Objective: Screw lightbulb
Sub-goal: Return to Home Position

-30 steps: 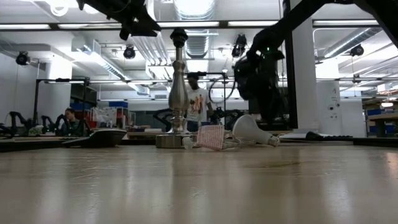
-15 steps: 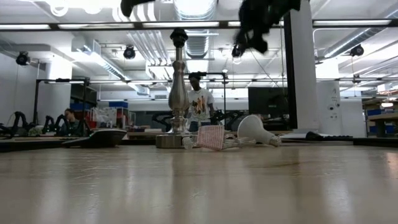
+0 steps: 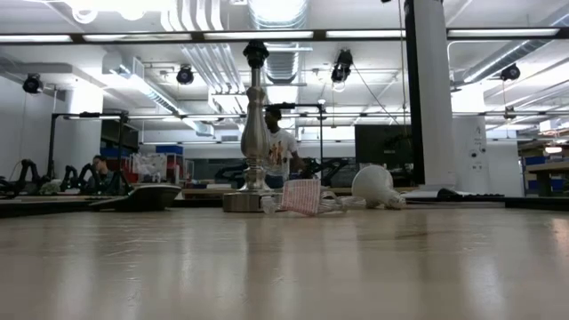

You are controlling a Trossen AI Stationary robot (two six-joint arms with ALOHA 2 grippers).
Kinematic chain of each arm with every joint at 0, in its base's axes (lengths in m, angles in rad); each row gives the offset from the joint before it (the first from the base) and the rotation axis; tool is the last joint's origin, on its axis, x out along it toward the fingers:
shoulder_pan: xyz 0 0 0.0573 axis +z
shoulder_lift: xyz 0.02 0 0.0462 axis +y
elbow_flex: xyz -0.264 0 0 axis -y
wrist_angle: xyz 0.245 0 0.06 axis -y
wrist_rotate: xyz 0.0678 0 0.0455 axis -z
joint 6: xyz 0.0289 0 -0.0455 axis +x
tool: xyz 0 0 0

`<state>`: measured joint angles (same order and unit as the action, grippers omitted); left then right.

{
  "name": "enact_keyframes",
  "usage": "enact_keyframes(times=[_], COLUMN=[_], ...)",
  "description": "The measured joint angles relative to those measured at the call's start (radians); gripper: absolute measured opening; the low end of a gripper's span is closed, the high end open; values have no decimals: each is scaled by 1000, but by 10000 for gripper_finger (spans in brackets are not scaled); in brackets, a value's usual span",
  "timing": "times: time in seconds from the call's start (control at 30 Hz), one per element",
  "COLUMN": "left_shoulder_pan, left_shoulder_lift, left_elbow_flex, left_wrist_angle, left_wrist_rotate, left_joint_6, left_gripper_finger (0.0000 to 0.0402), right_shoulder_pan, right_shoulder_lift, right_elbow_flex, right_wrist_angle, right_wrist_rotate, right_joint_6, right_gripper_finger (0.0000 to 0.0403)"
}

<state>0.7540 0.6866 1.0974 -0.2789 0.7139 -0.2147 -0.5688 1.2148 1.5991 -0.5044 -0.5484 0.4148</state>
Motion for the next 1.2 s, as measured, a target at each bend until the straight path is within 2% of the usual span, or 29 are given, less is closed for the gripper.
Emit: enact_keyframes(times=[0.1, 0.17, 0.3, 0.4, 0.47, 0.57, 0.7, 0.8, 1.0, 1.2], left_shoulder_pan=[0, -1, -20, -51, -79, -126, -164, -169, -169, -169], left_shoulder_lift=[-101, -155, -217, -228, -222, -206, -191, -190, -199, -216], left_elbow_flex=[-47, -97, -251, -368, -427, -478, -521, -557, -671, -779], left_wrist_angle=[-11, 46, 425, 741, 849, 868, 838, 837, 839, 851], left_wrist_rotate=[-120, -120, -37, -59, -87, -98, -99, -97, -77, -77], left_joint_6=[-44, -163, -402, -551, -596, -574, -473, -431, -394, -416], left_gripper_finger=[55, 52, 43, 36, 31, 22, 8, 1, 0, 0], right_shoulder_pan=[53, 131, 335, 460, 518, 573, 587, 587, 591, 568], right_shoulder_lift=[-24, -27, 29, 102, 154, 209, 211, 164, 56, -27], right_elbow_flex=[-1, -1, 0, 0, 0, -1, -3, -1, -1, -61], right_wrist_angle=[77, 195, 454, 591, 650, 640, 626, 522, 150, 100], right_wrist_rotate=[3, 2, -6, 0, 3, 22, 28, 28, 27, 25], right_joint_6=[43, -15, -157, -209, -209, -217, -224, -285, -519, -620], right_gripper_finger=[196, 198, 203, 207, 210, 214, 220, 225, 234, 240])
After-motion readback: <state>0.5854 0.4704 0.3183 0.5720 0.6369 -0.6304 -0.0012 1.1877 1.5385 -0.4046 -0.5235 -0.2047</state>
